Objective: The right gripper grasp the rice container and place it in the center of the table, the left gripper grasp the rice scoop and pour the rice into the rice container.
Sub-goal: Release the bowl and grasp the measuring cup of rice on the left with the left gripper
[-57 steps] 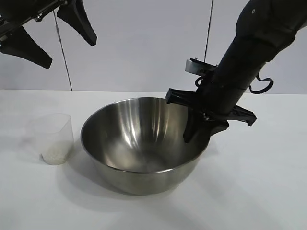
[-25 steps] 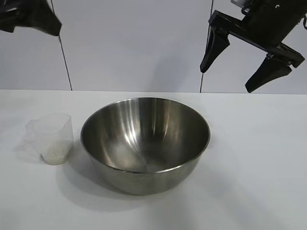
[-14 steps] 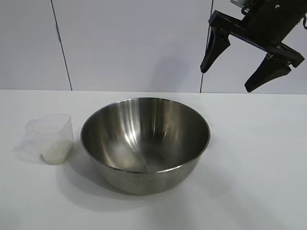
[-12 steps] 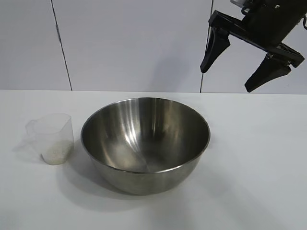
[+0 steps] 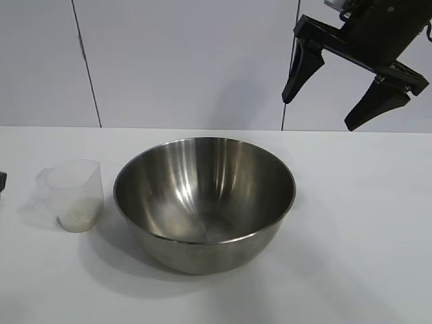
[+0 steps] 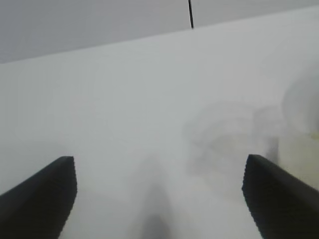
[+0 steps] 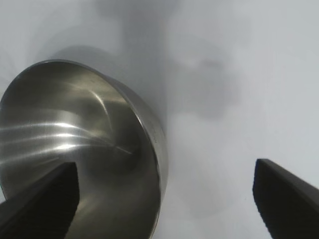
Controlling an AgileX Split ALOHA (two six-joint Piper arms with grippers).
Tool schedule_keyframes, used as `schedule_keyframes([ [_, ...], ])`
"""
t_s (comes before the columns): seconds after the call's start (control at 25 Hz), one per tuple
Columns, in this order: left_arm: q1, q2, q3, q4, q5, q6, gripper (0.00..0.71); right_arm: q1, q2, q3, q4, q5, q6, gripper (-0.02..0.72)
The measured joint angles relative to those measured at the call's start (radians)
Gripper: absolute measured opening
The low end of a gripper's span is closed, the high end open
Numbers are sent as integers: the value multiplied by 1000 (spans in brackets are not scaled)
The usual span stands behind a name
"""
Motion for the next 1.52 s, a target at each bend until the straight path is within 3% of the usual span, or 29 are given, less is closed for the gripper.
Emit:
schedule_keyframes([
  [0.36, 0, 166, -63, 52, -11, 8, 573, 0, 0, 0, 0, 0, 0, 649],
  [1.52, 1, 318, -257, 99, -21, -3, 570, 0, 0, 0, 0, -4, 0, 641],
])
